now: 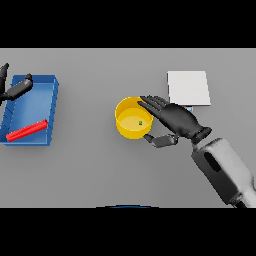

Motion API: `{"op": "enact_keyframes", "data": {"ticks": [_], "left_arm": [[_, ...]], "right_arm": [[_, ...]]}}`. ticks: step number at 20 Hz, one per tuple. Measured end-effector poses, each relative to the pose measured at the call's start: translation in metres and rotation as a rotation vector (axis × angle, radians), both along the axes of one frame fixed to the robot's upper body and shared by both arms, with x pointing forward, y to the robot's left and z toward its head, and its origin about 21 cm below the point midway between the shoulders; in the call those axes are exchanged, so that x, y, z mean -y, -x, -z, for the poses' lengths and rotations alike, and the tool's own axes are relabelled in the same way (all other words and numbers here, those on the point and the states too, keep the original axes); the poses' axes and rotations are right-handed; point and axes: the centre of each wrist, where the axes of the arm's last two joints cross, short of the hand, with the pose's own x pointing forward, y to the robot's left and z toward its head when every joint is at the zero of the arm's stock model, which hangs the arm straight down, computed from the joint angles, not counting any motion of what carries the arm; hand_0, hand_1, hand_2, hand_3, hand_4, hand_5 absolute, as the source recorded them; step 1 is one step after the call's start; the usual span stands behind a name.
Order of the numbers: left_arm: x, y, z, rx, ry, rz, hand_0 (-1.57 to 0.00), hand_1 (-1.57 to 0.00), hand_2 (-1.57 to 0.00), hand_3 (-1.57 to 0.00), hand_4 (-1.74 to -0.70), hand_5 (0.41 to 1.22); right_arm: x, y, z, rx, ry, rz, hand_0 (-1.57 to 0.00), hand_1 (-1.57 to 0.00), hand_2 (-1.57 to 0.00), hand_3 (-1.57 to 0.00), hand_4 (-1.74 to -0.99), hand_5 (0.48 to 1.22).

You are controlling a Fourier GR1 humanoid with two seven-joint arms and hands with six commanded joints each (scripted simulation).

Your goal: Pick up the red beaker and tilt it to pour out 1 green nut into yellow bowl. Pick up the yellow bowl and place it on the metallic measuring scale.

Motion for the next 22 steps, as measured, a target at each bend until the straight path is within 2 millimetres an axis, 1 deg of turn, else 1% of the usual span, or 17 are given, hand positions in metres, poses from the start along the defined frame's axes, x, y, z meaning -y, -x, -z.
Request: {"op": "enact_keyframes", "data": {"ticks": [2, 3, 4, 6, 7, 8, 9, 12, 13, 14, 15, 16, 17, 18, 21, 22], "left_arm": [[-0.001, 0.002, -0.002, 0.000, -0.005, 0.005, 0.00, 0.00, 0.00, 0.00, -0.80, 0.721], [-0.001, 0.003, -0.001, -0.004, -0.004, 0.004, 0.00, 0.00, 0.00, 0.00, -0.80, 0.720], [0.002, 0.003, 0.000, -0.005, -0.005, 0.010, 0.00, 0.00, 0.00, 0.00, -0.80, 0.718], [-0.001, 0.003, -0.003, 0.004, -0.011, 0.006, 0.00, 0.00, 0.00, 0.00, -0.80, 0.716], [-0.001, 0.005, -0.001, 0.001, -0.011, 0.004, 0.00, 0.00, 0.00, 0.00, -0.79, 0.717], [0.000, 0.002, -0.001, -0.005, -0.014, 0.001, 0.00, 0.00, 0.00, 0.00, -0.79, 0.720], [0.000, 0.002, -0.003, 0.003, -0.009, 0.006, 0.00, 0.00, 0.00, 0.00, -0.79, 0.723], [-0.003, 0.001, -0.002, -0.004, -0.009, 0.002, 0.00, 0.00, 0.00, 0.00, -0.79, 0.732], [-0.002, 0.000, -0.004, 0.001, -0.008, 0.005, 0.00, 0.00, 0.00, 0.00, -0.80, 0.733], [-0.004, 0.001, -0.004, -0.001, -0.014, 0.006, 0.00, 0.00, 0.00, 0.00, -0.80, 0.734], [-0.001, 0.001, -0.001, -0.003, -0.018, 0.011, 0.00, 0.00, 0.00, 0.00, -0.80, 0.734], [0.000, 0.000, -0.004, 0.004, -0.013, 0.007, 0.00, 0.00, 0.00, 0.00, -0.80, 0.735], [0.000, 0.001, 0.001, -0.001, -0.007, 0.004, 0.00, 0.00, 0.00, 0.00, -0.80, 0.735], [-0.002, 0.003, 0.000, 0.002, -0.011, -0.001, 0.00, 0.00, 0.00, 0.00, -0.80, 0.737], [-0.003, 0.002, -0.004, 0.004, -0.019, 0.003, 0.00, 0.00, 0.00, 0.00, -0.80, 0.735], [-0.006, 0.002, -0.004, 0.008, -0.024, 0.000, 0.00, 0.00, 0.00, 0.00, -0.79, 0.732]], "right_arm": [[-0.009, -0.007, 0.002, -0.013, 0.042, -0.037, 0.00, 0.00, 0.00, 0.00, -1.274, 0.662], [-0.013, -0.010, -0.003, -0.015, 0.056, -0.066, 0.00, 0.00, 0.00, 0.00, -1.276, 0.670], [-0.012, -0.015, -0.001, -0.025, 0.093, -0.082, 0.00, 0.00, 0.00, 0.00, -1.277, 0.677], [-0.017, -0.023, 0.000, -0.040, 0.140, -0.122, 0.00, 0.00, 0.00, 0.00, -1.261, 0.685], [-0.023, -0.026, -0.001, -0.040, 0.151, -0.147, 0.00, 0.00, 0.00, 0.00, -1.255, 0.686], [-0.028, -0.027, 0.000, -0.053, 0.164, -0.165, 0.00, 0.00, 0.00, 0.00, -1.250, 0.686], [-0.033, -0.028, 0.004, -0.068, 0.178, -0.177, 0.00, 0.00, 0.00, 0.00, -1.246, 0.686], [-0.033, -0.035, 0.006, -0.093, 0.217, -0.203, 0.00, 0.00, 0.00, 0.00, -1.250, 0.681], [-0.036, -0.037, 0.008, -0.102, 0.231, -0.210, 0.00, 0.00, 0.00, 0.00, -1.260, 0.679], [-0.039, -0.038, 0.010, -0.112, 0.245, -0.223, 0.00, 0.00, 0.00, 0.00, -1.270, 0.678], [-0.043, -0.041, 0.012, -0.117, 0.271, -0.218, 0.00, 0.00, 0.00, 0.00, -1.281, 0.674], [-0.043, -0.040, 0.013, -0.125, 0.280, -0.232, 0.00, 0.00, 0.00, 0.00, -1.288, 0.671], [-0.047, -0.041, 0.016, -0.136, 0.297, -0.230, 0.00, 0.00, 0.00, 0.00, -1.295, 0.671], [-0.047, -0.042, 0.017, -0.145, 0.314, -0.228, 0.00, 0.00, 0.00, 0.00, -1.300, 0.671], [-0.052, -0.046, 0.015, -0.163, 0.363, -0.240, 0.00, 0.00, 0.00, 0.00, -1.307, 0.690], [-0.051, -0.044, 0.018, -0.168, 0.373, -0.249, 0.00, 0.00, 0.00, 0.00, -1.304, 0.703]]}}
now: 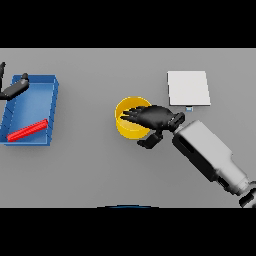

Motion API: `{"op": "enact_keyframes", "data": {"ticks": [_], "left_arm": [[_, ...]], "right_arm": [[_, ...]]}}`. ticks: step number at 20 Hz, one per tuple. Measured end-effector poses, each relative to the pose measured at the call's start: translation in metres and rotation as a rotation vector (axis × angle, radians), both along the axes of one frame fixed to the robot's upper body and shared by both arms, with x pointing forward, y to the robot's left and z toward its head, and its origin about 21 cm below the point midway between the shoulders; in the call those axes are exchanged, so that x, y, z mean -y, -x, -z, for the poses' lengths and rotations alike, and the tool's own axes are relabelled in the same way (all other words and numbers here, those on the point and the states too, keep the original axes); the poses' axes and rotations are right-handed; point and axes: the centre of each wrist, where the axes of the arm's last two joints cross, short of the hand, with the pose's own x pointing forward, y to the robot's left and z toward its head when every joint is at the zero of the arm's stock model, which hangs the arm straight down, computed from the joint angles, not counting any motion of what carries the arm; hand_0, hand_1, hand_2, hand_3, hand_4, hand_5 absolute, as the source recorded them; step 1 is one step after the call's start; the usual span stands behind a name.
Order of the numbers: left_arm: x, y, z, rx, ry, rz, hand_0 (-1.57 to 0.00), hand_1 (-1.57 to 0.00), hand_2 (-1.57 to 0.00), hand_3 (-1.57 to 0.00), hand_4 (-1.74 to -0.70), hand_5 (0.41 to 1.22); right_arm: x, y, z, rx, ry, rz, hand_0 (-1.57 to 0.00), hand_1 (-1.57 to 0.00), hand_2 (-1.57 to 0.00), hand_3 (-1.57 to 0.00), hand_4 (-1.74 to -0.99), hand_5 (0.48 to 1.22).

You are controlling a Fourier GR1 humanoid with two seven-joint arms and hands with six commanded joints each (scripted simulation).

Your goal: Pick up the red beaker and tilt it to pour out 1 green nut into yellow bowl. Pick up the yellow bowl and place it on the metallic measuring scale.

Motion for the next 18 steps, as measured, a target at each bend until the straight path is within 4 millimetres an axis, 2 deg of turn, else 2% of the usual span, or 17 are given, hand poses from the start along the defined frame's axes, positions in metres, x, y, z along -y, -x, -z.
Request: {"op": "enact_keyframes", "data": {"ticks": [2, 4, 5, 6, 7, 8, 10, 11, 13, 15, 18], "left_arm": [[0.000, -0.002, 0.002, -0.011, 0.005, -0.001, 0.00, 0.00, 0.00, 0.00, -0.79, 0.729], [0.002, 0.001, 0.004, -0.006, 0.006, 0.014, 0.00, 0.00, 0.00, 0.00, -0.79, 0.725], [0.003, 0.000, 0.000, -0.001, 0.004, 0.010, 0.00, 0.00, 0.00, 0.00, -0.79, 0.723], [0.001, -0.001, -0.001, -0.003, 0.006, 0.007, 0.00, 0.00, 0.00, 0.00, -0.79, 0.722], [-0.002, 0.001, 0.000, 0.003, 0.007, 0.014, 0.00, 0.00, 0.00, 0.00, -0.79, 0.723], [0.000, 0.000, -0.004, 0.011, 0.007, 0.015, 0.00, 0.00, 0.00, 0.00, -0.80, 0.725], [-0.001, 0.003, -0.004, 0.008, 0.016, 0.007, 0.00, 0.00, 0.00, 0.00, -0.80, 0.727], [-0.002, 0.004, -0.005, 0.008, 0.015, 0.003, 0.00, 0.00, 0.00, 0.00, -0.80, 0.728], [0.002, 0.001, -0.004, 0.004, 0.013, 0.004, 0.00, 0.00, 0.00, 0.00, -0.80, 0.727], [0.002, 0.003, -0.003, 0.003, 0.016, 0.006, 0.00, 0.00, 0.00, 0.00, -0.80, 0.725], [0.003, 0.002, -0.006, 0.008, 0.018, 0.009, 0.00, 0.00, 0.00, 0.00, -0.81, 0.724]], "right_arm": [[-0.003, -0.003, 0.000, 0.006, 0.014, -0.006, 0.00, 0.00, 0.00, -0.01, -1.308, 0.729], [-0.005, -0.004, 0.003, 0.004, 0.036, 0.004, -0.02, -0.04, -0.07, -0.09, -1.339, 0.784], [-0.007, -0.002, 0.003, 0.005, 0.045, 0.003, -0.09, -0.11, -0.13, -0.16, -1.362, 0.820], [-0.012, 0.000, 0.003, 0.013, 0.053, -0.003, -0.26, -0.24, -0.23, -0.25, -1.387, 0.900], [-0.015, 0.000, 0.004, 0.018, 0.055, -0.010, -0.51, -0.44, -0.39, -0.36, -1.425, 0.964], [-0.011, -0.003, 0.004, 0.011, 0.061, -0.019, -0.72, -0.66, -0.62, -0.47, -1.488, 1.016], [-0.010, -0.002, 0.001, -0.014, 0.079, -0.021, -1.03, -0.99, -0.97, -0.69, -1.571, 1.090], [-0.011, -0.001, 0.000, -0.025, 0.090, -0.023, -1.14, -1.11, -1.09, -0.87, -1.604, 1.116], [-0.008, -0.001, 0.001, -0.036, 0.089, -0.029, -1.29, -1.27, -1.26, -1.02, -1.649, 1.154], [-0.007, -0.001, -0.002, -0.050, 0.097, -0.016, -1.39, -1.38, -1.31, -1.14, -1.682, 1.178], [-0.007, -0.001, -0.003, -0.043, 0.092, -0.014, -1.48, -1.47, -1.42, -1.18, -1.711, 1.199]]}}
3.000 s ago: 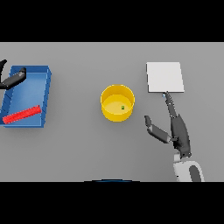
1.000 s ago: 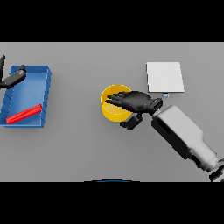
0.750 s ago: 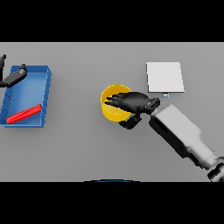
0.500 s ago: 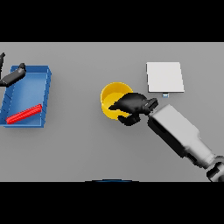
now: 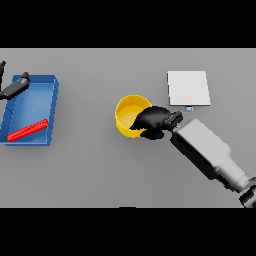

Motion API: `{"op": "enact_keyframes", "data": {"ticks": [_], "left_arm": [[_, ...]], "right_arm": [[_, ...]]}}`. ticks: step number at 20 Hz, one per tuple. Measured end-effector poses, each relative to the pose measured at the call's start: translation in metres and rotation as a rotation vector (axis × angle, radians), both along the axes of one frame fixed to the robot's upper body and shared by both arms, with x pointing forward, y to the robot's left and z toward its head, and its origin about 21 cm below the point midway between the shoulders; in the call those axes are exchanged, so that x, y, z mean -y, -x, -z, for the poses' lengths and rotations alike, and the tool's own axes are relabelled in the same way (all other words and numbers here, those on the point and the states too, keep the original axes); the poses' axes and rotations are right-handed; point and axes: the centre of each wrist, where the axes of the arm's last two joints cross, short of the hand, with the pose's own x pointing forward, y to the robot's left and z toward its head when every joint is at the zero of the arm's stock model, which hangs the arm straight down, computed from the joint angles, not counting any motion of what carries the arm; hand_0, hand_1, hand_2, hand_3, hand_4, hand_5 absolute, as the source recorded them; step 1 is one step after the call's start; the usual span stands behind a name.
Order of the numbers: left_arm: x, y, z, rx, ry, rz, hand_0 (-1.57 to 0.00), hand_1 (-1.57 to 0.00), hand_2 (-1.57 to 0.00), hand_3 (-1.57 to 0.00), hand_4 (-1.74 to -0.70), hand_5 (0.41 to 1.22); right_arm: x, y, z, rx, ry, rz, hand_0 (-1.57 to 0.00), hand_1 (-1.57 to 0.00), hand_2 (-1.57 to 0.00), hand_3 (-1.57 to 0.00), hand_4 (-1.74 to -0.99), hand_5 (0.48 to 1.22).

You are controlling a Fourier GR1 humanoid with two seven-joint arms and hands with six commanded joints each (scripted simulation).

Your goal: Pick up the red beaker and tilt it to pour out 1 green nut into yellow bowl. Pick up the yellow bowl and place it on the metallic measuring scale.

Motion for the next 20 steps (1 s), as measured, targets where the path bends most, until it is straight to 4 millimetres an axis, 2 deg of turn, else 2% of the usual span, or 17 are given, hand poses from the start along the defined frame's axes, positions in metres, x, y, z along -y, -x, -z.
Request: {"op": "enact_keyframes", "data": {"ticks": [4, 7, 8, 12, 15, 17, 20], "left_arm": [[-0.002, 0.001, -0.002, -0.003, -0.017, -0.003, 0.00, 0.00, 0.00, 0.00, -0.80, 0.724], [0.001, 0.000, -0.003, 0.000, -0.015, -0.003, 0.00, 0.00, 0.00, 0.00, -0.80, 0.721], [0.000, 0.002, -0.001, -0.009, -0.024, -0.001, 0.00, 0.00, 0.00, 0.00, -0.80, 0.719], [-0.001, 0.000, -0.001, -0.001, -0.014, 0.003, 0.00, 0.00, 0.00, 0.00, -0.80, 0.723], [0.002, 0.000, 0.004, -0.002, -0.005, 0.004, 0.00, 0.00, 0.00, 0.00, -0.80, 0.723], [-0.001, -0.002, -0.004, 0.011, -0.022, -0.003, 0.00, 0.00, 0.00, 0.00, -0.80, 0.723], [-0.002, -0.001, -0.006, 0.019, -0.014, 0.002, 0.00, 0.00, 0.00, 0.00, -0.81, 0.741]], "right_arm": [[0.003, 0.002, -0.011, -0.001, -0.018, -0.003, -1.53, -1.53, -1.49, -1.19, -1.729, 1.212], [0.008, -0.003, -0.038, 0.032, -0.043, -0.007, -1.55, -1.55, -1.51, -1.38, -1.731, 1.216], [0.011, -0.004, -0.051, 0.053, -0.032, 0.002, -1.56, -1.55, -1.52, -1.36, -1.730, 1.217], [0.018, -0.002, -0.082, 0.108, -0.020, 0.038, -1.56, -1.56, -1.55, -1.29, -1.723, 1.219], [0.024, 0.000, -0.089, 0.106, -0.020, 0.081, -1.57, -1.57, -1.56, -1.25, -1.720, 1.219], [0.030, 0.001, -0.096, 0.116, -0.025, 0.076, -1.57, -1.57, -1.56, -1.24, -1.719, 1.220], [0.041, -0.010, -0.113, 0.195, -0.008, 0.109, -1.57, -1.57, -1.57, -1.33, -1.720, 1.221]]}}
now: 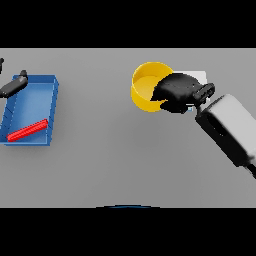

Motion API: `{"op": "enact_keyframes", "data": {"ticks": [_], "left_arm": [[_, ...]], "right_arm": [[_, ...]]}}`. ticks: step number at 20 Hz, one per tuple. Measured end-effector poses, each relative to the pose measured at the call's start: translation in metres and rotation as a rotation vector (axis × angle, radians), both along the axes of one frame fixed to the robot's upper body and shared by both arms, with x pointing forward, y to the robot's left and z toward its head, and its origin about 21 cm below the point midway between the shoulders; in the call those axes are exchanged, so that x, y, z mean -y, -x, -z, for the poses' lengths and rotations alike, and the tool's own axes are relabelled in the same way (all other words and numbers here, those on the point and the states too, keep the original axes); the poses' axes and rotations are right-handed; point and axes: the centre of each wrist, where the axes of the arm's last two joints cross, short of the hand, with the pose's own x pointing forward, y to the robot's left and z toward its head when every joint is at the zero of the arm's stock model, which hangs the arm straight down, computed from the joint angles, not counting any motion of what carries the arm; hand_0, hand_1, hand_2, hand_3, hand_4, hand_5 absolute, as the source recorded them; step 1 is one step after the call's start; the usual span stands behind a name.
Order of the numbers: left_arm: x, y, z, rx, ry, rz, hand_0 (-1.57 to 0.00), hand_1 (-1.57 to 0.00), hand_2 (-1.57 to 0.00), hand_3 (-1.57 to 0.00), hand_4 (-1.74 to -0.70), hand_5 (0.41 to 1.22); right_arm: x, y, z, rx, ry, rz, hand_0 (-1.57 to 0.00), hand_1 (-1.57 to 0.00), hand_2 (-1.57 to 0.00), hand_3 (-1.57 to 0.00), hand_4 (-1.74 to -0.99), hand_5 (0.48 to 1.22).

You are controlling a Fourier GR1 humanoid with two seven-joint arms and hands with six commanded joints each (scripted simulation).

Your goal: Pick up the red beaker and tilt it to pour out 1 green nut into yellow bowl. Pick up the yellow bowl and place it on the metallic measuring scale.

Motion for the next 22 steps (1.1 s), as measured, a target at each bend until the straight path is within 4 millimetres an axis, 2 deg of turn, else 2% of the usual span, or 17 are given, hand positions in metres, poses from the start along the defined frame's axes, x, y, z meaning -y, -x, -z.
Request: {"op": "enact_keyframes", "data": {"ticks": [6, 9, 12, 14, 16, 18, 20, 22], "left_arm": [[0.003, 0.006, -0.005, -0.019, -0.017, -0.012, 0.00, 0.00, 0.00, 0.00, -0.81, 0.743], [0.012, 0.008, -0.006, -0.028, -0.003, -0.022, 0.00, 0.00, 0.00, 0.00, -0.83, 0.765], [0.007, 0.009, -0.004, -0.042, -0.010, -0.044, 0.00, 0.00, 0.00, 0.00, -0.83, 0.774], [0.005, 0.009, -0.008, -0.034, -0.018, -0.040, 0.00, 0.00, 0.00, 0.00, -0.82, 0.765], [0.006, 0.009, -0.003, -0.046, -0.014, -0.048, 0.00, 0.00, 0.00, 0.00, -0.82, 0.759], [0.003, 0.008, -0.006, -0.045, -0.012, -0.046, 0.00, 0.00, 0.00, 0.00, -0.81, 0.757], [0.002, 0.010, -0.003, -0.048, -0.019, -0.045, 0.00, 0.00, 0.00, 0.00, -0.81, 0.749], [0.005, 0.007, -0.005, -0.044, -0.025, -0.049, 0.00, 0.00, 0.00, 0.00, -0.80, 0.737]], "right_arm": [[0.035, -0.027, 0.000, 0.057, -0.008, 0.138, -1.57, -1.57, -1.57, -1.22, -1.720, 1.221], [0.058, -0.039, 0.007, 0.039, -0.022, 0.227, -1.57, -1.57, -1.57, -1.19, -1.720, 1.221], [0.071, -0.049, 0.015, 0.046, -0.028, 0.265, -1.57, -1.57, -1.57, -1.17, -1.720, 1.221], [0.083, -0.056, 0.022, 0.042, -0.021, 0.307, -1.57, -1.57, -1.57, -1.21, -1.722, 1.221], [0.089, -0.060, 0.032, 0.031, -0.022, 0.339, -1.57, -1.57, -1.57, -1.25, -1.722, 1.221], [0.097, -0.065, 0.040, 0.028, -0.019, 0.360, -1.57, -1.57, -1.57, -1.36, -1.724, 1.221], [0.099, -0.066, 0.054, 0.021, -0.019, 0.369, -1.57, -1.57, -1.57, -1.41, -1.724, 1.221], [0.099, -0.070, 0.057, 0.028, -0.025, 0.377, -1.57, -1.55, -1.57, -1.46, -1.726, 1.221]]}}
